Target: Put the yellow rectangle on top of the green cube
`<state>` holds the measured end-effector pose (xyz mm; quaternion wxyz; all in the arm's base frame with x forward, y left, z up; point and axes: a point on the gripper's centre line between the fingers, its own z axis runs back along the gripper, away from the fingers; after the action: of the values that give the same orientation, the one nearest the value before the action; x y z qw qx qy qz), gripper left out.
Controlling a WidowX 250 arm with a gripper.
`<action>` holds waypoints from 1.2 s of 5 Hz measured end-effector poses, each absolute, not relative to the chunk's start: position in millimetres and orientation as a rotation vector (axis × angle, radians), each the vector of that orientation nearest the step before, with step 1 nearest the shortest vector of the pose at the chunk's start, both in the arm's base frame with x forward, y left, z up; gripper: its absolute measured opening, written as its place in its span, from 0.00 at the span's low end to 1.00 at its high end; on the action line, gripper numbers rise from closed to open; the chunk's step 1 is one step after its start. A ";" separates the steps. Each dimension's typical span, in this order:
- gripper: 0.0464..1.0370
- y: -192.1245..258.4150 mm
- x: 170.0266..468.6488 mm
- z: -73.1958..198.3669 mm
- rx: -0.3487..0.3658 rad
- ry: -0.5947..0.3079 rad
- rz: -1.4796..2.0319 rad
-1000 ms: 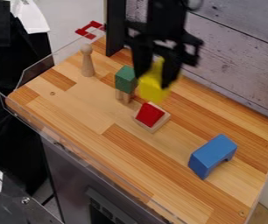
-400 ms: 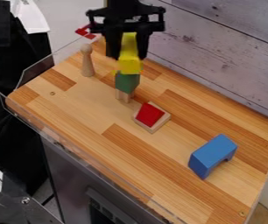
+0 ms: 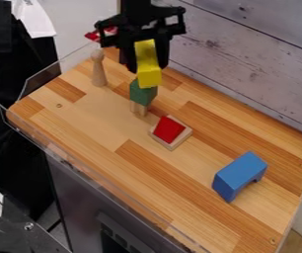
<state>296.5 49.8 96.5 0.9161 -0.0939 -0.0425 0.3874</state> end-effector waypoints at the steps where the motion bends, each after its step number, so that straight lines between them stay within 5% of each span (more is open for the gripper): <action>1: 0.48 45.8 292.5 95.8 -0.233 -0.103 0.949; 6: 0.48 54.0 292.4 88.3 -0.286 -0.100 1.593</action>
<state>292.4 54.0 88.3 0.6890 -0.1278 -0.0445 0.7120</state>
